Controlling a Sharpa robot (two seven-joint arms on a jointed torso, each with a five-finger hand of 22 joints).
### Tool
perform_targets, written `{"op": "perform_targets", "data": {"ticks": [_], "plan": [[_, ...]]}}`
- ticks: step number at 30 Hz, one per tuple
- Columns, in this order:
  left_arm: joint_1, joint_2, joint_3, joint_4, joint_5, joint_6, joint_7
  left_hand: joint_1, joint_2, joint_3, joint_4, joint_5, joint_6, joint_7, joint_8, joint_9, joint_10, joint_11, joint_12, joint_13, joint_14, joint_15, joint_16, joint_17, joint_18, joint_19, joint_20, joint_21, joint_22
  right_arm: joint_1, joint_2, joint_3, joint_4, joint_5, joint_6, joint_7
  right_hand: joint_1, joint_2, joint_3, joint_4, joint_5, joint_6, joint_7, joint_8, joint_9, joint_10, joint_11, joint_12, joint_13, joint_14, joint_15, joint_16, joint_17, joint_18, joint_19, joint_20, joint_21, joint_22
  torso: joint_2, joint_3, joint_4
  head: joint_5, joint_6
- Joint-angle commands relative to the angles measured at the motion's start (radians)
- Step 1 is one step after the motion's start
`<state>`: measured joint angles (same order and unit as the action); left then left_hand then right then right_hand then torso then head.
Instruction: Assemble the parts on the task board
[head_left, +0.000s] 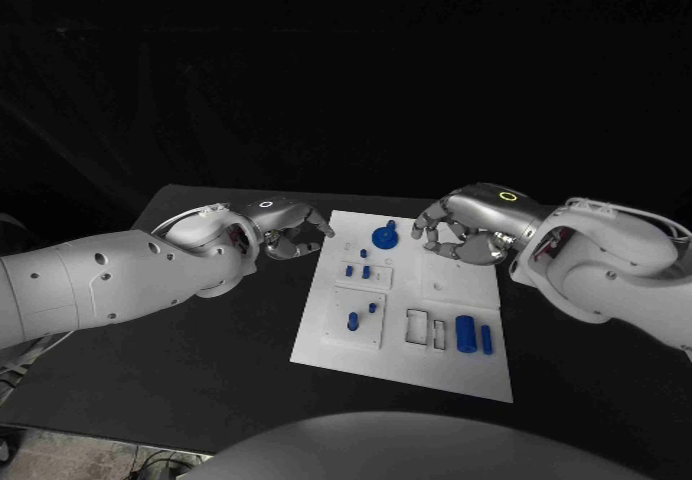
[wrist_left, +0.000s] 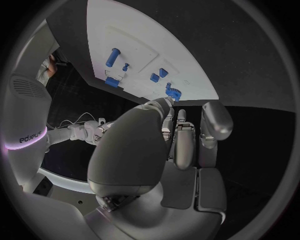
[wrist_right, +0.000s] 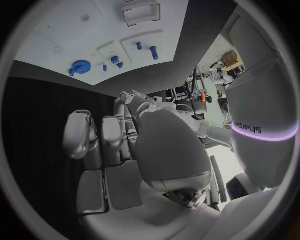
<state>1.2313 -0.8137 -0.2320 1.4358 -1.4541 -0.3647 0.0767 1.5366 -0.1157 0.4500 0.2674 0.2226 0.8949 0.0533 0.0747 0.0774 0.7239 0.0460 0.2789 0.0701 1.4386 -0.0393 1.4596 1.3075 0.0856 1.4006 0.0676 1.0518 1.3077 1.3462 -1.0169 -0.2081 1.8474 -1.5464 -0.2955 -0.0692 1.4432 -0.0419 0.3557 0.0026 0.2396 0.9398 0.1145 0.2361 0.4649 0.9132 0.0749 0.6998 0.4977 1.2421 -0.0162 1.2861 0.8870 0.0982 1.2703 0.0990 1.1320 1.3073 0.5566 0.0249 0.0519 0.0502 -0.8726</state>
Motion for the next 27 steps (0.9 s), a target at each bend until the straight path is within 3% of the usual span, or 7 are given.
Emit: {"op": "perform_targets", "data": {"ticks": [1, 6, 8, 10, 14, 20, 27], "plan": [[0.000, -0.002, 0.000, 0.011, 0.006, -0.018, -0.001, -0.001, 0.004, 0.006, 0.000, 0.004, 0.001, 0.005, -0.002, 0.000, 0.005, 0.005, 0.003, 0.000, 0.000, 0.007, -0.006, 0.009, 0.007, -0.001, 0.007, 0.002, 0.140, 0.019, -0.023, -0.004, -0.015, 0.309, 0.244, -0.203, -0.123, 0.015, -0.029, 0.079, -0.033, 0.005, -0.014, -0.005, 0.001, 0.084, -0.045, 0.092, 0.092, 0.034, 0.002, 0.051, 0.093, 0.018, -0.062, 0.002, -0.068, 0.106, -0.003, -0.0130, -0.0105, -0.027, 0.000], [0.000, -0.004, 0.000, 0.024, 0.006, -0.013, -0.003, -0.001, 0.004, 0.006, 0.000, 0.004, 0.001, 0.005, -0.002, 0.000, 0.005, 0.005, 0.004, 0.000, 0.000, 0.007, -0.006, 0.009, 0.007, -0.002, 0.007, 0.000, 0.140, 0.027, -0.031, -0.010, -0.044, 0.417, 0.391, -0.371, -0.258, 0.021, -0.069, 0.142, -0.049, -0.014, -0.011, -0.055, -0.022, 0.190, -0.030, 0.433, 0.468, 0.100, 0.008, 0.181, 0.327, 0.034, -0.177, 0.011, -0.179, 0.082, 0.003, -0.0168, -0.0118, -0.052, 0.000], [0.000, -0.003, 0.000, 0.024, 0.006, -0.013, -0.001, -0.002, 0.005, 0.007, 0.000, 0.004, 0.003, 0.007, -0.001, 0.000, 0.006, 0.004, 0.004, 0.000, 0.000, 0.007, -0.006, 0.009, 0.007, -0.001, 0.007, 0.002, 0.140, 0.025, -0.026, -0.012, -0.049, 0.421, 0.418, -0.430, -0.329, -0.006, -0.110, 0.152, -0.065, -0.014, 0.007, -0.082, -0.034, 0.364, -0.032, 0.684, 0.764, 0.329, 0.032, 0.285, 0.684, 0.042, -0.217, 0.017, -0.202, 0.076, 0.003, -0.0143, -0.0115, -0.057, 0.000], [0.000, -0.002, 0.000, 0.023, 0.006, -0.012, 0.001, -0.002, 0.005, 0.008, 0.000, 0.004, 0.004, 0.008, 0.000, 0.001, 0.007, 0.004, 0.004, 0.000, 0.001, 0.007, -0.005, 0.011, 0.007, -0.001, 0.007, 0.002, 0.140, 0.023, -0.016, -0.013, -0.058, 0.416, 0.443, -0.470, -0.363, 0.008, -0.122, 0.165, -0.080, 0.033, 0.000, -0.063, -0.023, 0.509, -0.022, 0.785, 0.917, 0.329, 0.031, 0.285, 0.684, 0.025, -0.148, 0.024, -0.115, 0.098, 0.003, -0.0139, -0.0110, -0.058, 0.000], [0.000, -0.004, 0.000, 0.023, 0.006, -0.008, 0.001, -0.002, 0.006, 0.009, 0.000, 0.004, 0.006, 0.010, 0.000, 0.001, 0.009, 0.005, 0.005, 0.000, 0.000, 0.007, -0.005, 0.010, 0.007, -0.002, 0.007, 0.001, 0.140, 0.020, 0.015, -0.014, -0.084, 0.404, 0.491, -0.523, -0.424, 0.015, -0.157, 0.188, -0.062, 0.112, -0.028, -0.032, 0.002, 0.657, -0.048, 0.871, 1.072, 0.329, 0.010, 0.285, 0.684, -0.008, 0.014, 0.011, 0.080, 0.147, 0.004, -0.0132, -0.0103, -0.060, 0.000], [0.000, -0.002, 0.000, 0.021, 0.006, -0.006, 0.001, -0.002, 0.006, 0.010, 0.000, 0.005, 0.008, 0.013, 0.002, 0.002, 0.010, 0.004, 0.005, 0.000, 0.000, 0.007, -0.005, 0.009, 0.008, -0.002, 0.007, 0.000, 0.140, 0.016, 0.070, -0.014, -0.131, 0.351, 0.541, -0.557, -0.481, 0.015, -0.188, 0.206, -0.051, 0.147, -0.040, -0.033, 0.011, 0.652, -0.061, 0.868, 1.066, 0.329, -0.003, 0.285, 0.684, 0.002, -0.021, -0.004, 0.050, 0.132, 0.002, -0.0118, -0.0078, -0.061, 0.000], [0.000, 0.000, 0.000, 0.020, 0.006, 0.000, -0.002, -0.003, 0.006, 0.011, 0.000, 0.005, 0.010, 0.015, 0.002, 0.002, 0.011, 0.004, 0.005, 0.000, -0.001, 0.007, -0.006, 0.007, 0.008, -0.002, 0.007, -0.002, 0.139, 0.005, 0.130, -0.014, -0.197, 0.388, 0.576, -0.563, -0.490, 0.023, -0.202, 0.155, -0.040, 0.130, -0.012, -0.101, 0.000, 0.358, -0.018, 0.716, 0.837, 0.329, 0.044, 0.285, 0.684, 0.055, -0.391, 0.033, -0.292, 0.037, 0.001, -0.0117, -0.0066, -0.067, 0.000]]}}
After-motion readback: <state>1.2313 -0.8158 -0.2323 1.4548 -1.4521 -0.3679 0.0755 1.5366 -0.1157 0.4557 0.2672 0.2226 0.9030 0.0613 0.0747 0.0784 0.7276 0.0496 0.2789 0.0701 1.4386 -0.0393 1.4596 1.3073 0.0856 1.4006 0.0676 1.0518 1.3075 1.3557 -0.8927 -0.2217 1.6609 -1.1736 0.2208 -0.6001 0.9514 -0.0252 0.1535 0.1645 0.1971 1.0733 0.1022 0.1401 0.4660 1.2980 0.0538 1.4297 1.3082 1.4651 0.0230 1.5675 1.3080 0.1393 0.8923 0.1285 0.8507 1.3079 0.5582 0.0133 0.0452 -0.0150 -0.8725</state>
